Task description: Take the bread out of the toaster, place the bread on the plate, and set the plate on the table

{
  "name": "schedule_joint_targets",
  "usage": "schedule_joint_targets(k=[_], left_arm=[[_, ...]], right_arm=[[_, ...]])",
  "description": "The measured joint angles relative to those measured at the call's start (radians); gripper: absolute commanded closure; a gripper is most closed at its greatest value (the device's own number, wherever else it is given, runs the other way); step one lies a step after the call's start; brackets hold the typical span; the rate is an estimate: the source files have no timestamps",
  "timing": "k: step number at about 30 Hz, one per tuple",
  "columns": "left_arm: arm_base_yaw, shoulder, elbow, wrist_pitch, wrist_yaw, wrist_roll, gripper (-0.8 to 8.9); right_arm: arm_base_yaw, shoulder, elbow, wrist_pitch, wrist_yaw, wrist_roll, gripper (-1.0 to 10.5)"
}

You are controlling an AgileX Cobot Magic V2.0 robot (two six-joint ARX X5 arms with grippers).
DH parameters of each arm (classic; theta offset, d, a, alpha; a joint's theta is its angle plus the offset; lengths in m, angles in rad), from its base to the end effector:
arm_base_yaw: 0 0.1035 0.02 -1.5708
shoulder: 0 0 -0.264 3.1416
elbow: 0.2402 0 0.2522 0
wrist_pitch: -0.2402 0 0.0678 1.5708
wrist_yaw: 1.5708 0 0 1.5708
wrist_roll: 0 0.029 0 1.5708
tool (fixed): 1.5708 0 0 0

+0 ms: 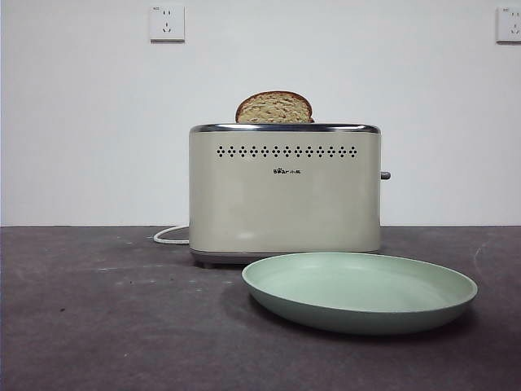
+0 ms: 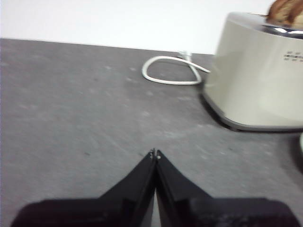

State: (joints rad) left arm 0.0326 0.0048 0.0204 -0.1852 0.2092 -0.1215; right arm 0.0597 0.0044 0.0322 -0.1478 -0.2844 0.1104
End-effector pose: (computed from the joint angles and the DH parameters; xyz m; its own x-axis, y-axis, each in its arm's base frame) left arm 0.0949 -0.0029 0.1523 0.9704 -0.1761 -0.1651 0.1510 0.9764 -0.1543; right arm 0.0935 0.0137 0.1600 0.9345 0.3369 -0.1149 -0.3201 0.9366 0.1428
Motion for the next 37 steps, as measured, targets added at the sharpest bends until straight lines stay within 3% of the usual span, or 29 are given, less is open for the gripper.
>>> schedule_joint_targets(k=[6,14,22,28,33,37], left_arm=[[0.0,0.002,0.119,-0.083,0.032,-0.05,8.21],[0.0,0.092,0.365,-0.228,0.148,-0.063,8.21],[0.0,0.246,0.611,-0.386,0.337,-0.053,8.21],[0.0,0.367,0.793,-0.602,0.423,0.029,8.21],[-0.009,0.431,0.884,-0.748,0.449,0.1,8.21],[-0.021,0.443,0.898,-0.784,0.45,0.13,8.21]], right_arm=[[0.0,0.029,0.078,-0.002,0.0,0.164,9.6],[0.0,0.23,0.324,-0.122,-0.027,0.203,9.6],[0.0,0.5,0.708,-0.501,-0.169,0.046,9.6],[0.0,0.651,0.954,-0.768,-0.214,-0.079,9.6],[0.004,0.7,1.045,-0.915,-0.214,-0.159,9.6],[0.012,0.704,1.047,-0.935,-0.214,-0.187,9.6]])
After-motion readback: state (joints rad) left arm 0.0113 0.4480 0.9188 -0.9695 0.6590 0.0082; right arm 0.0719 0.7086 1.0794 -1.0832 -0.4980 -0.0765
